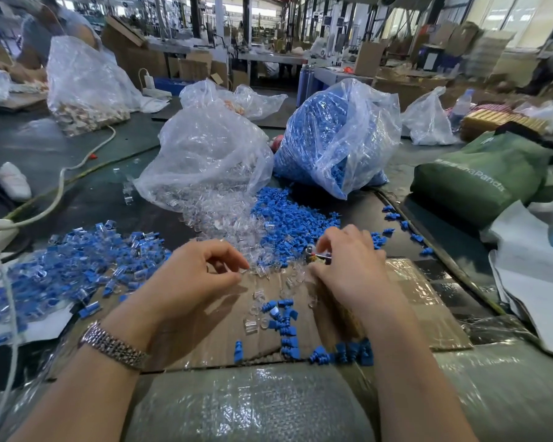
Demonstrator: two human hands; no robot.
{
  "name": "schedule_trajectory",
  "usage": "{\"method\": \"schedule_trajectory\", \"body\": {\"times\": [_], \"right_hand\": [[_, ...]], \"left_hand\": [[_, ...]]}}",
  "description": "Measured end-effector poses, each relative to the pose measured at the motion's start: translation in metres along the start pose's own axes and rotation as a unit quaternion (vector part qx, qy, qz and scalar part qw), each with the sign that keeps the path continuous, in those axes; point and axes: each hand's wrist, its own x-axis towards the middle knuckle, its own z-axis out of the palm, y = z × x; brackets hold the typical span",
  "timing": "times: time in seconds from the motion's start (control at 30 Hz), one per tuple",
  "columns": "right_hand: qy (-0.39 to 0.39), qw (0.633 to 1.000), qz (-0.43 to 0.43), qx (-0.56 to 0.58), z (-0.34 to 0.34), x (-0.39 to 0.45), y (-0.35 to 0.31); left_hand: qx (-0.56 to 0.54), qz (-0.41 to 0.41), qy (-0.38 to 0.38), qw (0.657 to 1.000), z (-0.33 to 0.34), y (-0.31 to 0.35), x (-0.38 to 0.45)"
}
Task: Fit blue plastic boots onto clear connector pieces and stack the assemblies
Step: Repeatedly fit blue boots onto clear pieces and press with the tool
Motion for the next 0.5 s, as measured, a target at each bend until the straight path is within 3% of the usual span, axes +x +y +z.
{"method": "schedule_trajectory", "body": {"times": [0.1, 0.17, 0.5], "right_hand": [[-0.101, 0.983, -0.085, 0.125, -0.006, -0.009, -0.003], [-0.153, 0.973, -0.116, 0.128, -0.005, -0.012, -0.007], [-0.127, 0.979, -0.161, -0.002, 0.003, -0.009, -0.011]], "left_hand": [[-0.007, 0.024, -0.042, 0.999, 0.003, -0.001, 0.0], [-0.006, 0.031, -0.062, 0.998, 0.007, -0.002, 0.001], [0.066, 0.028, -0.082, 0.994, 0.017, 0.001, 0.002]]}}
